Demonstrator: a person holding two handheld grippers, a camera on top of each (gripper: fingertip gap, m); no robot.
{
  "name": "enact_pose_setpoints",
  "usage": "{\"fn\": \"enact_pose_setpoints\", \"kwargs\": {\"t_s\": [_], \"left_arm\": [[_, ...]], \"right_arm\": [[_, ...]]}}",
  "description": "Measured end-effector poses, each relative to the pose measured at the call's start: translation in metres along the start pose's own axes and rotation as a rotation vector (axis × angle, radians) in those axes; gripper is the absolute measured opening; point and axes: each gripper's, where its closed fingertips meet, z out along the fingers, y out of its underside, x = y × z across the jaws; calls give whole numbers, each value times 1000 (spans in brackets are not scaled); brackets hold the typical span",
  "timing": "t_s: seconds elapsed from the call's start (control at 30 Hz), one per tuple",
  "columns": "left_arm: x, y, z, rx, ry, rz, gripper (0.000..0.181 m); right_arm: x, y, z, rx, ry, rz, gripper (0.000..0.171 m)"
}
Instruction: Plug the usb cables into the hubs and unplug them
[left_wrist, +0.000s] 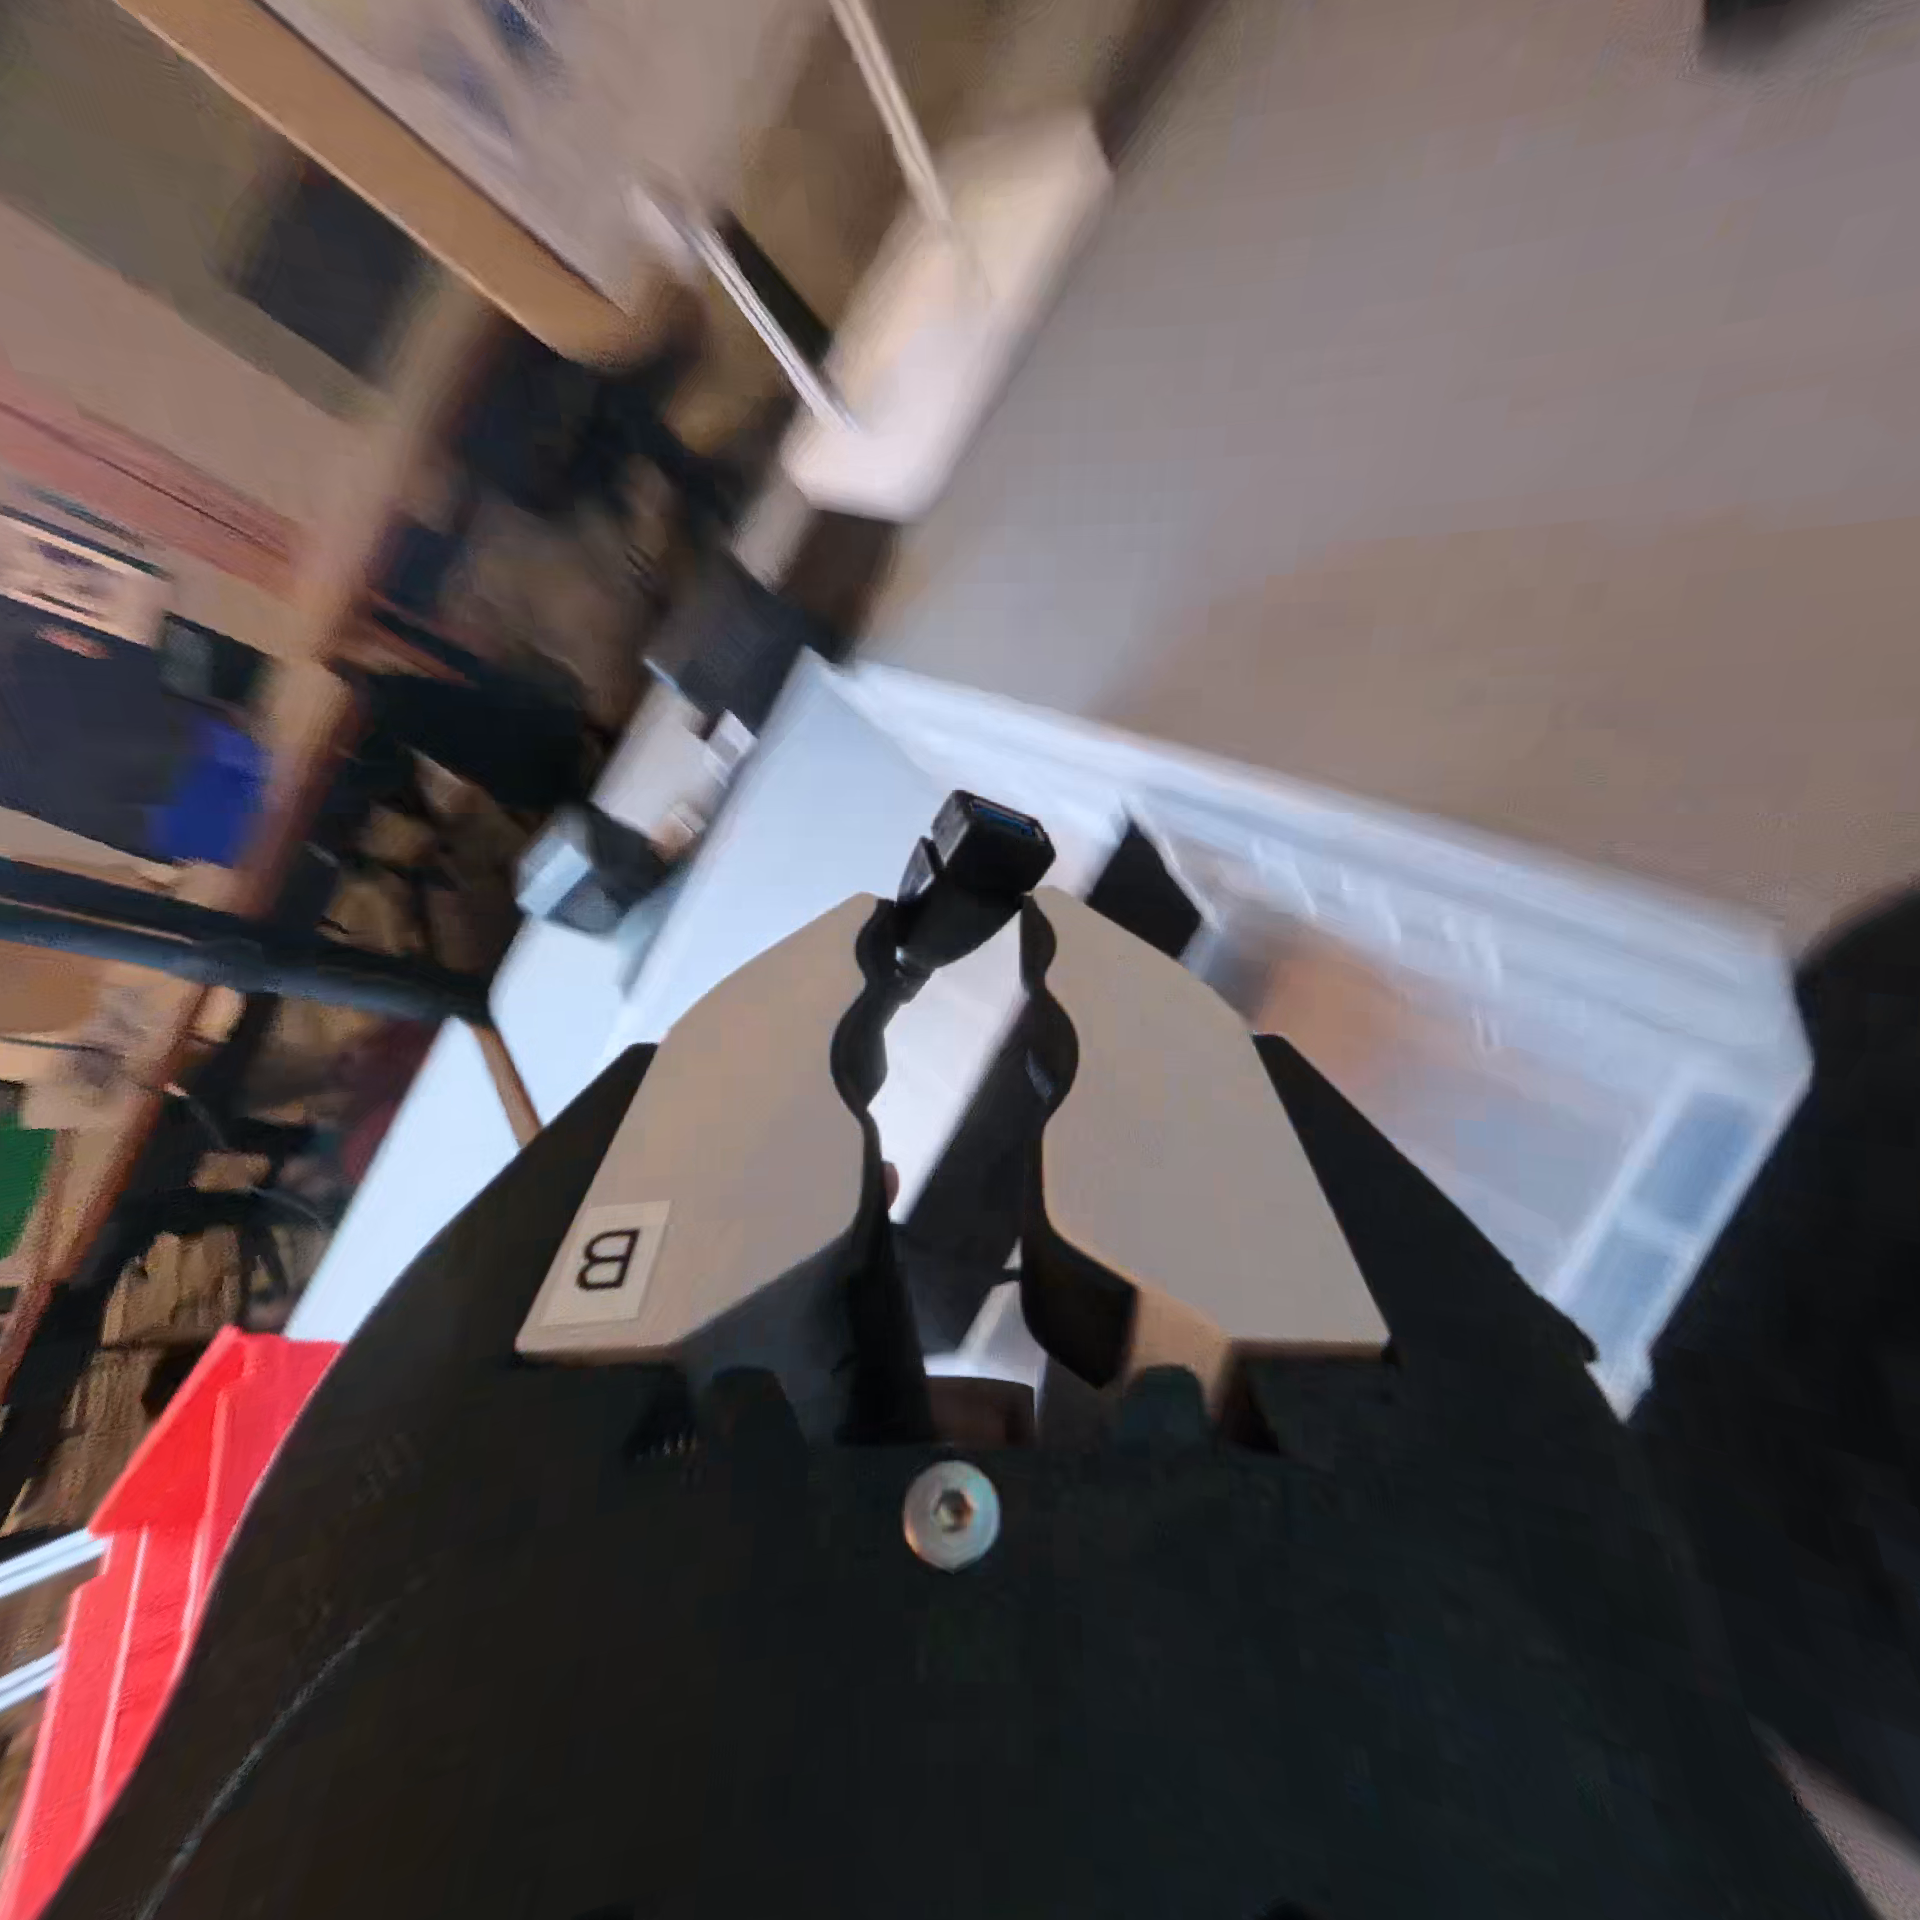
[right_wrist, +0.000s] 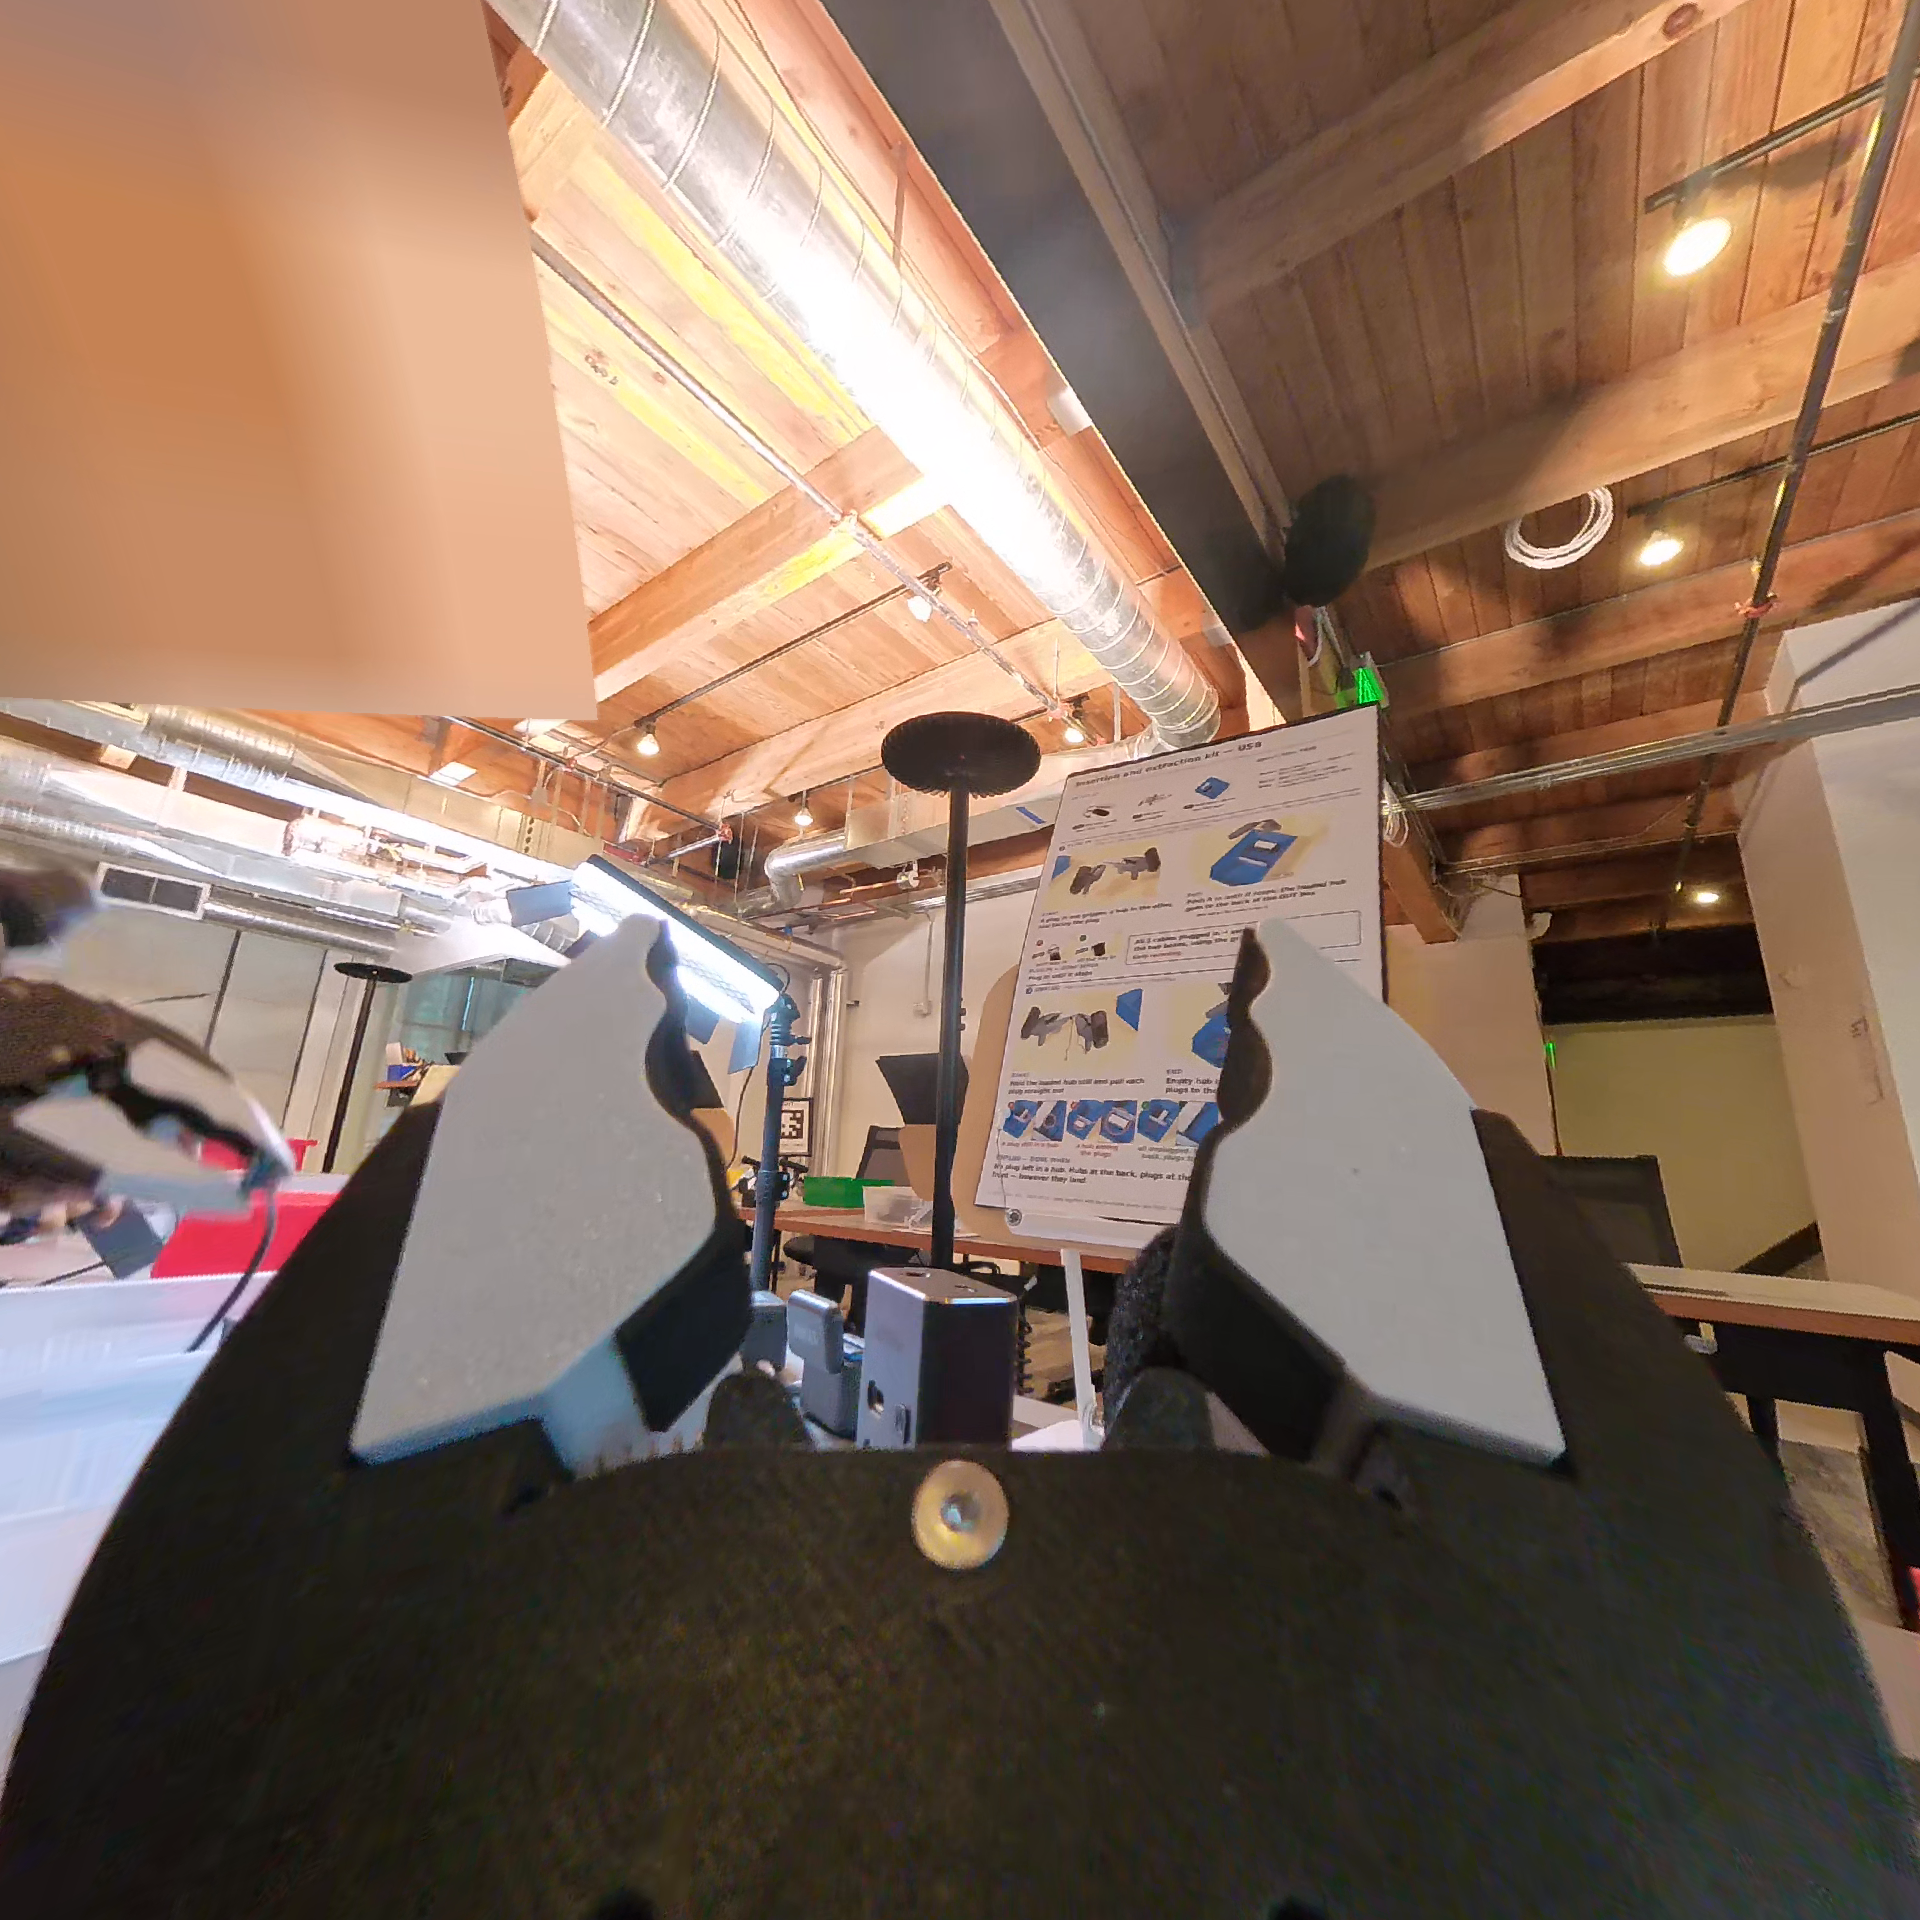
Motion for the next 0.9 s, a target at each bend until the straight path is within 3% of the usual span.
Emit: {"fn": "enact_pose_setpoints", "kwargs": {"t_s": [0.03,0.13,0.23,0.4,0.57,0.7,0.8,0.9], "left_arm": [[-12,-22,-15,130,-80,-38,23],[-33,-83,-63,522,-263,-137,23],[-32,-124,-97,904,-310,-310,23],[-10,-145,-79,1262,-217,-715,22],[12,-154,-26,1311,-104,-1003,20],[27,-154,3,1268,-114,-1076,20],[33,-152,14,1225,-147,-1063,20],[37,-149,17,1203,-177,-1042,20]], "right_arm": [[-1,1,0,-4,-3,-3,101],[-4,2,1,-9,-14,-12,101],[-8,0,1,-5,-31,-24,101],[-37,5,3,-24,-138,-124,102],[-105,41,-1,-127,-384,-275,102],[-175,75,-14,-219,-582,-201,89],[-209,100,-20,-306,-613,-149,74],[-210,123,-21,-403,-587,-198,61]]}}
